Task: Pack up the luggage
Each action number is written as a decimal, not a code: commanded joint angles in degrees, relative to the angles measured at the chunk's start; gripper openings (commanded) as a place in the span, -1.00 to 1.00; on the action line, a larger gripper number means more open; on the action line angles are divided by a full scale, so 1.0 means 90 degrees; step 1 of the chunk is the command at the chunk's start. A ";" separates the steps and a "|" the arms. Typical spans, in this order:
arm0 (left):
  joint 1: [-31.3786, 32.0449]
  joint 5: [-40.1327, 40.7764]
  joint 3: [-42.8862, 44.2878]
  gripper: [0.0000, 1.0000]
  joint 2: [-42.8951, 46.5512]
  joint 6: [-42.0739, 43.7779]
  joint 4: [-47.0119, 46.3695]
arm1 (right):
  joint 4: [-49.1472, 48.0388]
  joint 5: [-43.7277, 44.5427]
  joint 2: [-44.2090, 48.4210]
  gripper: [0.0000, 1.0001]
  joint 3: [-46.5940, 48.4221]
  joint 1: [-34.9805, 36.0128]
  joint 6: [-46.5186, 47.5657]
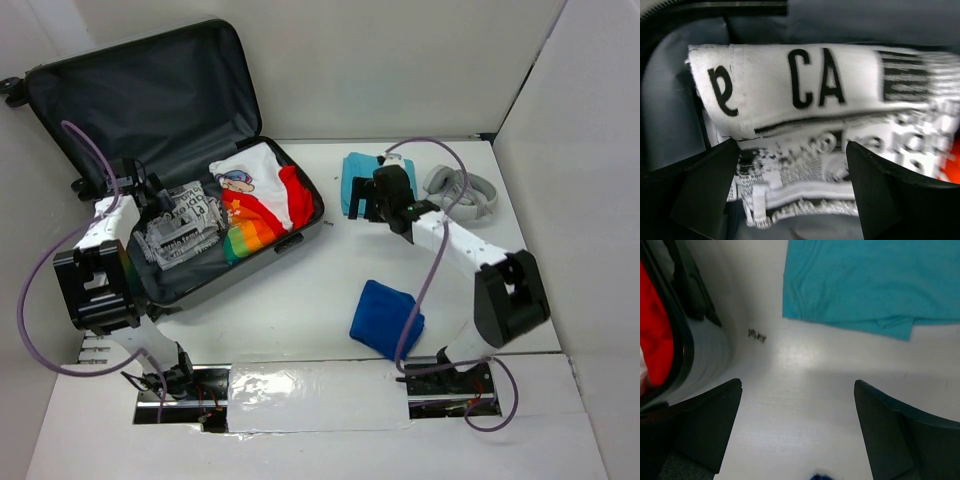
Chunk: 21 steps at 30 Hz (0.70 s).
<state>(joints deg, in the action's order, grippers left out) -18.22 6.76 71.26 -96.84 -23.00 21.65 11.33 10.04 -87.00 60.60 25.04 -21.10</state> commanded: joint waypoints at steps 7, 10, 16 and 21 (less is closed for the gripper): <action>0.0012 -0.1434 0.0588 1.00 0.1714 -0.0110 -0.0296 | -0.0011 -0.0072 -0.3032 0.91 0.2704 -0.0507 0.0947; 0.0081 -0.2010 0.0296 1.00 0.2280 -0.0110 -0.0452 | 0.0469 -0.0138 -0.3700 0.86 0.3705 -0.0507 0.1153; 0.0588 -0.2264 -0.0300 1.00 0.3044 -0.0178 -0.0589 | 0.0596 -0.0354 -0.4561 0.83 0.4370 -0.0507 0.1417; 0.0725 -0.2119 -0.0779 1.00 0.3405 -0.0256 -0.0589 | 0.0519 -0.0355 -0.4816 0.72 0.4166 -0.0448 0.1417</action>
<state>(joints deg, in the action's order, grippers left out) -12.03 -11.60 65.91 -67.57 -24.40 17.58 15.07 6.85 -128.95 97.34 20.38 -9.19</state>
